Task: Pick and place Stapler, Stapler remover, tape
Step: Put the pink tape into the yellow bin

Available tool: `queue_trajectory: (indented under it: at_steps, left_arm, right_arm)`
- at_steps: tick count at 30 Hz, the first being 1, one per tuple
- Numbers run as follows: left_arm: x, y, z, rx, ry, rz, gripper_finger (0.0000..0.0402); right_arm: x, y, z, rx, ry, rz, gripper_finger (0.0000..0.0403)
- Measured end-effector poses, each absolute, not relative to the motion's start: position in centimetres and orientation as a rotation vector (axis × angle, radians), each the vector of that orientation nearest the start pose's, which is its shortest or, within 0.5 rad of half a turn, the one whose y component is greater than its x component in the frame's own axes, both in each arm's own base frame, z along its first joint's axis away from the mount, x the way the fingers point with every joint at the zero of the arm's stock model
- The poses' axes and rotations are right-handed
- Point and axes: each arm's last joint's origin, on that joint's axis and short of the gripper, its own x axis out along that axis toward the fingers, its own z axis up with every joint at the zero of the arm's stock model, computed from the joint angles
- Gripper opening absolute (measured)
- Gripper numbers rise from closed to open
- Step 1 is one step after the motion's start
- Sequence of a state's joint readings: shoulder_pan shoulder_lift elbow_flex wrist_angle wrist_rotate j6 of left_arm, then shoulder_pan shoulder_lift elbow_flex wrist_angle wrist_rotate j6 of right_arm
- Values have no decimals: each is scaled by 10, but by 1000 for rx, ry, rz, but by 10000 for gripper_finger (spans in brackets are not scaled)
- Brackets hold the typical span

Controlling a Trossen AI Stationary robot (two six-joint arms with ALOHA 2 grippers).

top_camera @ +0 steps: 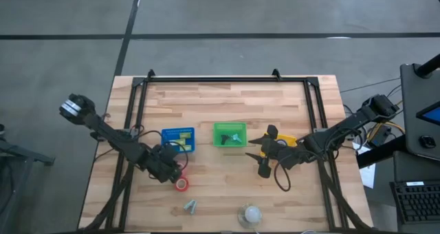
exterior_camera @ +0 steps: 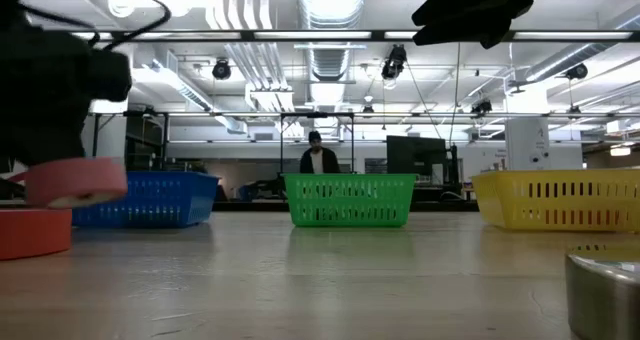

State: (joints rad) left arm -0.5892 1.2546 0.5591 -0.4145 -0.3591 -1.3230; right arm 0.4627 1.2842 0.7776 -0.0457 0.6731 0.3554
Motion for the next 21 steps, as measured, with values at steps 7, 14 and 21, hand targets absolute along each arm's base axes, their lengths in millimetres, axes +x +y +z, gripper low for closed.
queue_trajectory:
  at_steps: [7,14,21]
  left_arm:
    - [187,-108,183,-630,786,420,53]
    - [202,-107,213,-377,529,514,46]
    - [227,-106,239,-196,307,668,50]
  right_arm:
    - [246,102,243,54,420,-284,219]
    - [249,102,248,211,349,-303,219]
    - [254,103,259,325,231,-289,219]
